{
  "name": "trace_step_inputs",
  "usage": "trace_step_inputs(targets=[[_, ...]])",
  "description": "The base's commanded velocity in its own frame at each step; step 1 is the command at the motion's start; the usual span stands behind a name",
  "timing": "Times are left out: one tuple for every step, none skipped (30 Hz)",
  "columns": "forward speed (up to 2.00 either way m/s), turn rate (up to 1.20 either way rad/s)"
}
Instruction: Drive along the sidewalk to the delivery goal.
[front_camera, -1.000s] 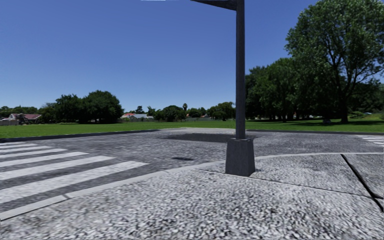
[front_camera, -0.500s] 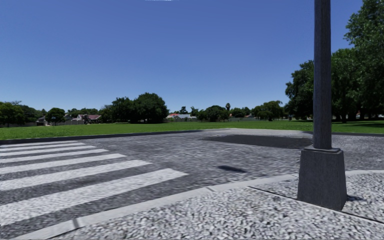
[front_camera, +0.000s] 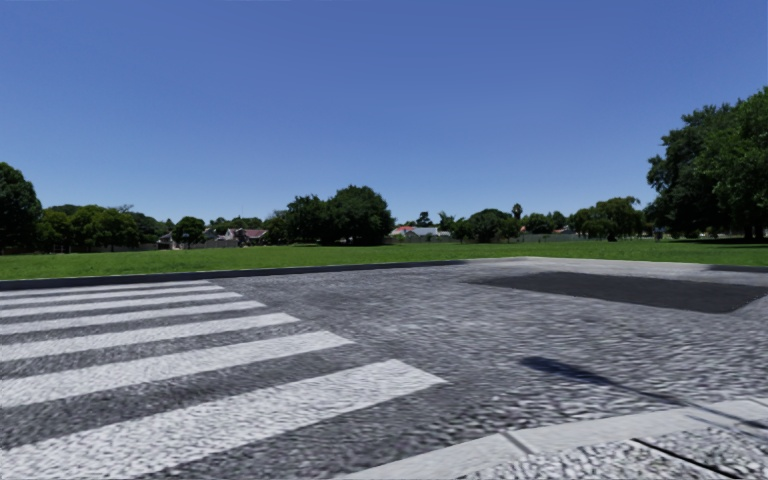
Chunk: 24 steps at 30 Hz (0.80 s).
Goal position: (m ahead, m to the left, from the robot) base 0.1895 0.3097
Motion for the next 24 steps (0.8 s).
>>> trace_step_inputs(targets=[[0.00,0.00],[0.00,0.00],[0.00,0.00],[0.00,0.00],[0.00,0.00],[0.00,0.00],[0.00,0.00],[0.00,0.00],[0.00,0.00],[0.00,0.00],[0.00,0.00],[0.00,0.00],[0.00,0.00],[0.00,0.00],[0.00,0.00],[0.00,0.00],[0.00,0.00],[0.00,0.00],[0.00,0.00],[0.00,0.00],[0.00,0.00],[0.00,0.00],[0.00,0.00],[0.00,0.00]])
